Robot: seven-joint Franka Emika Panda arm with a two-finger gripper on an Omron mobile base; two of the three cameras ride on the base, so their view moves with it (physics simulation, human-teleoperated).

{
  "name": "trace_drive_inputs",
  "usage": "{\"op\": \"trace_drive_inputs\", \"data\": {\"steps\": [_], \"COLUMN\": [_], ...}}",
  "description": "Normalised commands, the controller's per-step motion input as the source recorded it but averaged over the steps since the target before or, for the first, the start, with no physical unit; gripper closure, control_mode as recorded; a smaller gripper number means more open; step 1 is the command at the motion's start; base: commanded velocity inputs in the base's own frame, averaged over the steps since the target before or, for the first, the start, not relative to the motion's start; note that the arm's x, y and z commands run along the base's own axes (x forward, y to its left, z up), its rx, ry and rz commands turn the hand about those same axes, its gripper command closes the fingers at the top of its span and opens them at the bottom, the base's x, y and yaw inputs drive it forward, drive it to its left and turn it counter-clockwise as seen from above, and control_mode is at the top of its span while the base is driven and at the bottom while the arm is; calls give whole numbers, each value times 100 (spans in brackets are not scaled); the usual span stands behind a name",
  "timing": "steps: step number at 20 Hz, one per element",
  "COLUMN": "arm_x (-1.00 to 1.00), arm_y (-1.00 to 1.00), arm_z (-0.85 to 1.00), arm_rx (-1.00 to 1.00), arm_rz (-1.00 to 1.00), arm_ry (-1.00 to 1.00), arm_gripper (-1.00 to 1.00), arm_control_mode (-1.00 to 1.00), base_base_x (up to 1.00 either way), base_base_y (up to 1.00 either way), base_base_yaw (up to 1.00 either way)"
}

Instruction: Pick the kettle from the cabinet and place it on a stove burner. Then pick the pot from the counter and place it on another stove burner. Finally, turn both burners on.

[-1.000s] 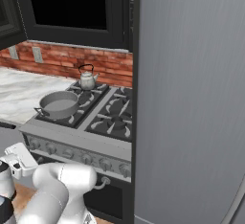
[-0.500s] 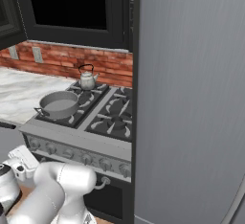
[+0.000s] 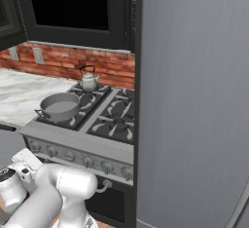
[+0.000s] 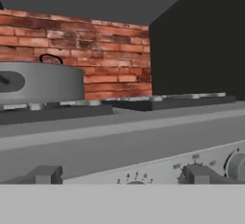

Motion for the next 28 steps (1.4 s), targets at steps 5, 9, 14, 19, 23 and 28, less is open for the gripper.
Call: {"op": "trace_drive_inputs", "data": {"steps": [5,9,14,19,23,28], "arm_x": [22,20,21,18,7,4], "arm_y": [0,1,6,16,15,6], "arm_z": [-17,-21,-19,-21,-25,-22], "arm_rx": [-3,-3,-2,-2,-1,-1], "arm_rz": [6,6,6,6,5,4], "arm_ry": [-2,-2,-2,-1,0,-1], "arm_gripper": [-100,-100,-100,-100,-100,-100], "arm_control_mode": [-100,-100,-100,-100,-100,-100], "base_base_x": [0,0,0,0,0,0], "base_base_y": [0,0,0,0,0,0], "base_base_yaw": [0,0,0,0,0,0]}}
